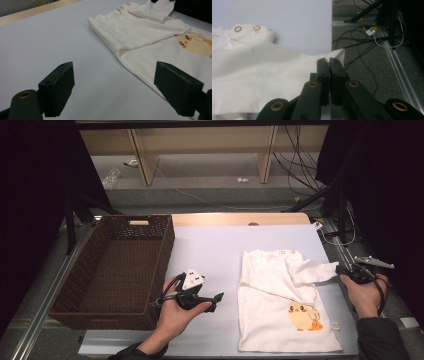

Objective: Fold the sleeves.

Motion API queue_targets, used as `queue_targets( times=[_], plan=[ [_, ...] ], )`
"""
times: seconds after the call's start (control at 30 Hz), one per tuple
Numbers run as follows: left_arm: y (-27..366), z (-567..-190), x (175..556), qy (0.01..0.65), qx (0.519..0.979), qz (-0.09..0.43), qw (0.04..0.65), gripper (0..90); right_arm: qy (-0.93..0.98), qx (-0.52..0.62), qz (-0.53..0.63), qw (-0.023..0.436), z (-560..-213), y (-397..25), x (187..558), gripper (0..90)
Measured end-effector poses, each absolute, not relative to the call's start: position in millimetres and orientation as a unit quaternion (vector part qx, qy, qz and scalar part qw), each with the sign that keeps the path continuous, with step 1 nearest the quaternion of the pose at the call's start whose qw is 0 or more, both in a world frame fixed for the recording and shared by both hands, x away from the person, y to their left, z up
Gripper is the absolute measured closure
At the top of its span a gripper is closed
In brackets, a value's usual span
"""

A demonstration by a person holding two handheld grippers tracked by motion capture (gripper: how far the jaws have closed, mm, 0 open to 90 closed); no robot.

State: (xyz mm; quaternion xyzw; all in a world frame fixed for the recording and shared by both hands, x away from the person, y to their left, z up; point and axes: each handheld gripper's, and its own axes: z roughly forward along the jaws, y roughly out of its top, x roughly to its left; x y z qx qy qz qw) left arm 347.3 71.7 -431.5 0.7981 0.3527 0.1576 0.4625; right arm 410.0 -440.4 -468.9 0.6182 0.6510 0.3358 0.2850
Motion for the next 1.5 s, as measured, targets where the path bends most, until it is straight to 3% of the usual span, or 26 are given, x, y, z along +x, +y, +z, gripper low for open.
queue_targets(
  times=[0.8, 1.5],
  plan=[
    [72, -431, 347, 0.352, 0.798, 0.159, 0.462, 16.4, 0.655, 0.592, 0.361, 0.301, -453, -425, 406, 88.0],
    [73, -431, 348, 0.354, 0.797, 0.159, 0.462, 16.4, 0.731, 0.476, 0.406, 0.272, -435, -351, 396, 88.3]
  ],
)
